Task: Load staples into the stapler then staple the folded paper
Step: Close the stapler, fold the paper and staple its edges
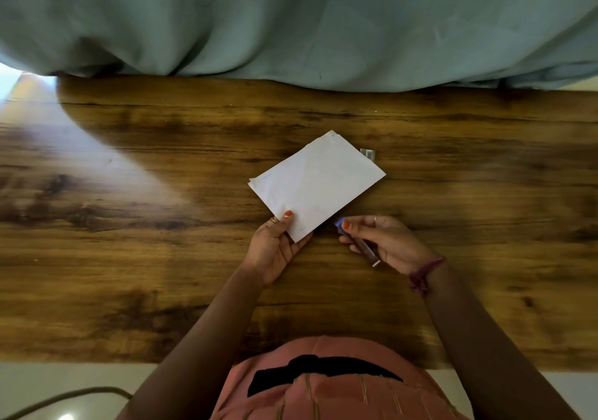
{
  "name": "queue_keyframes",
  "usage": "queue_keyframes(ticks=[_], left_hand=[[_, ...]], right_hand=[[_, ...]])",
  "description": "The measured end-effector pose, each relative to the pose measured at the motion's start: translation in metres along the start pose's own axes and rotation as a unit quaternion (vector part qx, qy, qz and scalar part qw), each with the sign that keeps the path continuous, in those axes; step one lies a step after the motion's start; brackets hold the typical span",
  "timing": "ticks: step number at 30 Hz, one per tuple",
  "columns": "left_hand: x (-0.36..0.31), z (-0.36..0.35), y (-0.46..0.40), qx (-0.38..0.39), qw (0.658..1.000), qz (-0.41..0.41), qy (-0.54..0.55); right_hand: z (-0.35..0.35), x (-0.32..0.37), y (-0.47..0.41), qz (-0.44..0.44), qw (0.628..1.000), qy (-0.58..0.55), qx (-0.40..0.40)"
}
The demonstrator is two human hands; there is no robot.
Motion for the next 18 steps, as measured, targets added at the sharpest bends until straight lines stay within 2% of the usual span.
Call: queue_keyframes(ticks=[4, 7, 10, 13, 18], left_hand=[[-0.001, 0.0, 0.001, -0.003, 1.0, -0.004, 0.009], [0.0, 0.0, 0.001, -0.004, 1.0, -0.007, 0.018], [0.0, 0.0, 0.002, -0.004, 1.0, -0.006, 0.028], [0.0, 0.0, 0.002, -0.001, 0.999, -0.008, 0.041], [0.0, 0.0, 0.004, 0.002, 0.997, -0.016, 0.074]], right_hand=[[0.023, 0.001, 0.015, 0.046, 0.979, 0.166, -0.105], [0.033, 0.012, 0.021, 0.109, 0.932, 0.301, -0.17], [0.032, 0.018, 0.02, 0.151, 0.875, 0.416, -0.197], [0.026, 0.017, 0.019, 0.165, 0.842, 0.477, -0.191], [0.019, 0.019, 0.022, 0.176, 0.817, 0.51, -0.203]])
Point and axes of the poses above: each hand's wrist, its own y-axis away from the middle knuckle, its own z-axis out of the back of the hand, x = y × z, the point moved 3 cm from there along -y, towards the middle knuckle, and after that the axes turned 3 degrees about x, right-handed, at the moved point
